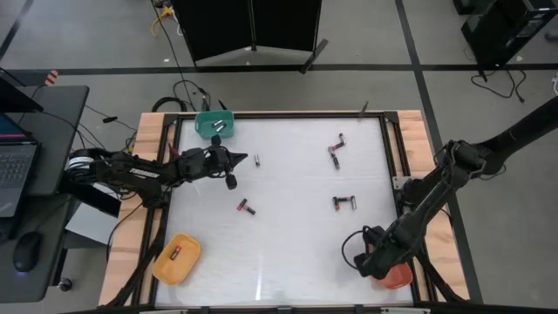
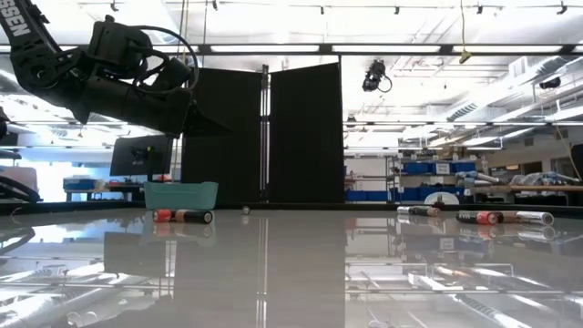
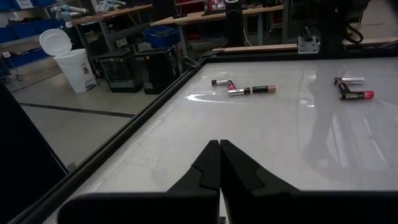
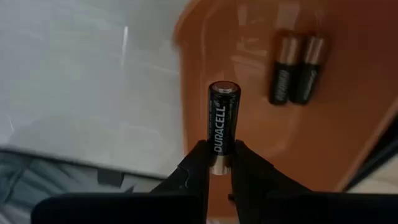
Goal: Sort batteries
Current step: Put the top right gold battery into the orange bin, then put the middle right red battery into the yellow bin
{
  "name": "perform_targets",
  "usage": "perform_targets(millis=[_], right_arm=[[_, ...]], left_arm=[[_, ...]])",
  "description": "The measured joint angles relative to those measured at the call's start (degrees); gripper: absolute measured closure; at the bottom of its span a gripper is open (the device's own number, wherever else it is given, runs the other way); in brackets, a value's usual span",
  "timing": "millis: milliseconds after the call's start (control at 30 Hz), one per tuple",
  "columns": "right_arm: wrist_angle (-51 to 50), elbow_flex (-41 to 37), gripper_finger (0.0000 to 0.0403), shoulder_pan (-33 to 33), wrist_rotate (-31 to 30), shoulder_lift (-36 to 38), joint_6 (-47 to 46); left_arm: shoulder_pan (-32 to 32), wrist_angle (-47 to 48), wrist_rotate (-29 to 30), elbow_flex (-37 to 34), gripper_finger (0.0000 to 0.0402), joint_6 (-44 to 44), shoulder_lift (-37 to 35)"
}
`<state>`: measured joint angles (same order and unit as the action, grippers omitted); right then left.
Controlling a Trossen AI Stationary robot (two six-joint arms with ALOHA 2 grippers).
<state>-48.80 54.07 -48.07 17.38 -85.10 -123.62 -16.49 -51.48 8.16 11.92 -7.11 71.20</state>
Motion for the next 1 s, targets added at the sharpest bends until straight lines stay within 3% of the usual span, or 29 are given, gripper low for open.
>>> perform_targets(millis=[367,567,833,1000], right_arm=[[5.54,-7.79,0.0347,0.19,0.66,-0.02,-7.02],[5.71,-8.28,0.0303,0.19,0.19,-0.02,-6.87],[3.09,-3.85,0.0256,0.17,2.13,-0.02,-1.00],[-8.06,2.49,0.0245,1.31,1.88,-0.02,7.36]], left_arm=[[0.00,0.15,0.05,1.02,0.0394,-0.02,0.00],[0.00,0.37,0.05,1.96,0.0394,-0.40,0.00],[-0.01,0.51,0.03,2.34,0.0394,-0.38,0.00],[0.00,0.86,-0.09,2.34,0.0394,-0.22,0.00]])
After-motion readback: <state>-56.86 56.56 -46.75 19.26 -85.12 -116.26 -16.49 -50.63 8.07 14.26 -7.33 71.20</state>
